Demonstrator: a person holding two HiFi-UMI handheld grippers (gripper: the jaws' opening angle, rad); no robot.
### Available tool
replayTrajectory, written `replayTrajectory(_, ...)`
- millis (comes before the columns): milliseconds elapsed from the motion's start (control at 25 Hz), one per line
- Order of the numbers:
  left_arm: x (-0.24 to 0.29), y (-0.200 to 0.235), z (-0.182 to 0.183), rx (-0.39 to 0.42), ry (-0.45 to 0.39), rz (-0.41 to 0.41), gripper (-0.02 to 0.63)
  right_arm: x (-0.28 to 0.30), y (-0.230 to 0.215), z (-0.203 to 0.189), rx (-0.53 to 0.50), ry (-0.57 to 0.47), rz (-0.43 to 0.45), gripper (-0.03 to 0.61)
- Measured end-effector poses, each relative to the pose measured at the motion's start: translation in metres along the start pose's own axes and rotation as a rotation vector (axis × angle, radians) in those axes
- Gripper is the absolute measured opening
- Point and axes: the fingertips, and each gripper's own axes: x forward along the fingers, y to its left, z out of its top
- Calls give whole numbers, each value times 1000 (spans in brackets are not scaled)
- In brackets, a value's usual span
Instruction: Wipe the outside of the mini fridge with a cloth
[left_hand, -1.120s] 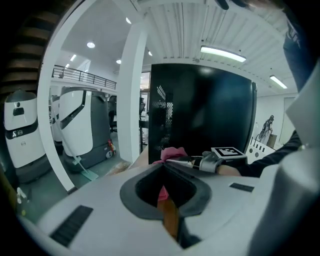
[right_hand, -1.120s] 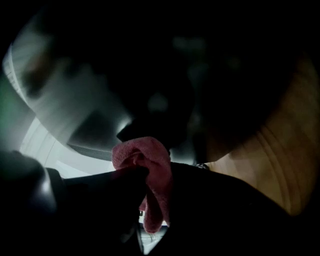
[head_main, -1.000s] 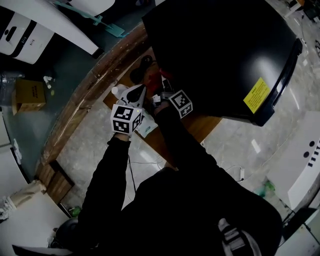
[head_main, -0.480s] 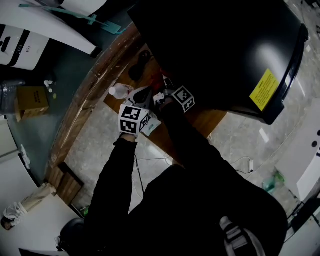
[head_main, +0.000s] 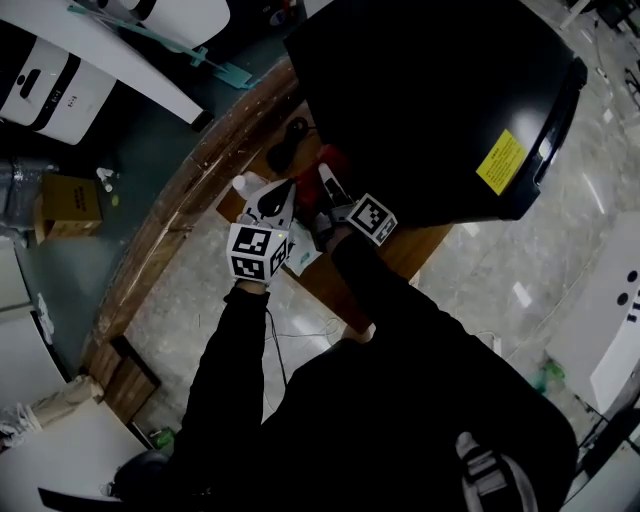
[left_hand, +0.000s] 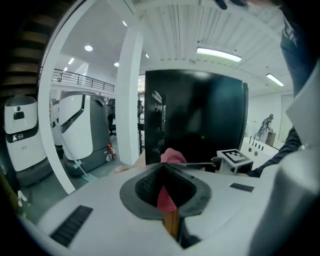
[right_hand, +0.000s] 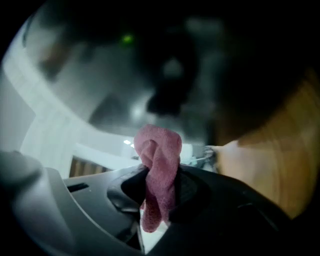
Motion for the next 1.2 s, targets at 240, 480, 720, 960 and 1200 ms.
replayTrajectory(240, -71, -30, 108, -7, -239, -20, 6, -52, 161, 6, -141, 40, 147, 91)
replayTrajectory(480, -104, -102, 190, 40, -407, -168, 6, -114, 246, 58, -225, -69, 179, 91)
replayTrajectory(720, -94, -151, 215, 98, -455, -304, 6, -150, 247, 99, -202, -183, 134, 91)
replayTrajectory(960, -68, -188, 203, 110, -400, -342, 6, -174, 220, 121, -110, -223, 89, 91)
replayTrajectory(1200, -27, -187, 150, 95, -278, -345, 6, -175, 161, 119, -61, -207, -19, 91)
